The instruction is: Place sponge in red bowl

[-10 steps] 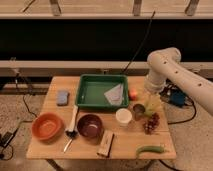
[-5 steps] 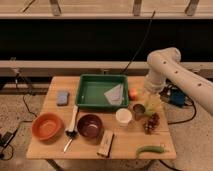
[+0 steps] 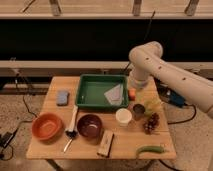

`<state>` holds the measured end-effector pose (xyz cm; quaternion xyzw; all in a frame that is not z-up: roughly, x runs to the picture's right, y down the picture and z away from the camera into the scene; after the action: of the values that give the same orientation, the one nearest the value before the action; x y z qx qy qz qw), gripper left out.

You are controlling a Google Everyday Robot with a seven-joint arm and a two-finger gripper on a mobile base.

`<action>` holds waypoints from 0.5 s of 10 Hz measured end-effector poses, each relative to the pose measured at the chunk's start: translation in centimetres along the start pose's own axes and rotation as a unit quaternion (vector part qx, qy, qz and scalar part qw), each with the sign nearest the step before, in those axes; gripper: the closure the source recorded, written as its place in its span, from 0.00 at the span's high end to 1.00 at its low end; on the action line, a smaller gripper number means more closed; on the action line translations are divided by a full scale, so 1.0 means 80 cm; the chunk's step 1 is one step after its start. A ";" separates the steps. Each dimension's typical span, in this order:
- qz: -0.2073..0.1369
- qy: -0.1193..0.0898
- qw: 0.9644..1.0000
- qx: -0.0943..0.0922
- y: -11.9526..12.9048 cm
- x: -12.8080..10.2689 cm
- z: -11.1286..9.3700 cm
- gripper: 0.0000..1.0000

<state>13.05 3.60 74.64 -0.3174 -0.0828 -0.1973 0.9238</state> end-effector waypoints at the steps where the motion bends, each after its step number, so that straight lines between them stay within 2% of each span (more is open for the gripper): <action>1: -0.024 -0.002 1.000 0.003 -0.017 -0.028 -0.001 0.65; 3: -0.072 -0.007 0.997 0.007 -0.048 -0.075 -0.001 0.65; 4: -0.099 -0.011 0.995 0.009 -0.066 -0.098 0.002 0.65; 5: -0.137 -0.020 0.990 0.007 -0.089 -0.126 0.008 0.65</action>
<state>0.88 1.99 76.25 -0.3008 -0.1450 -0.3149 0.8884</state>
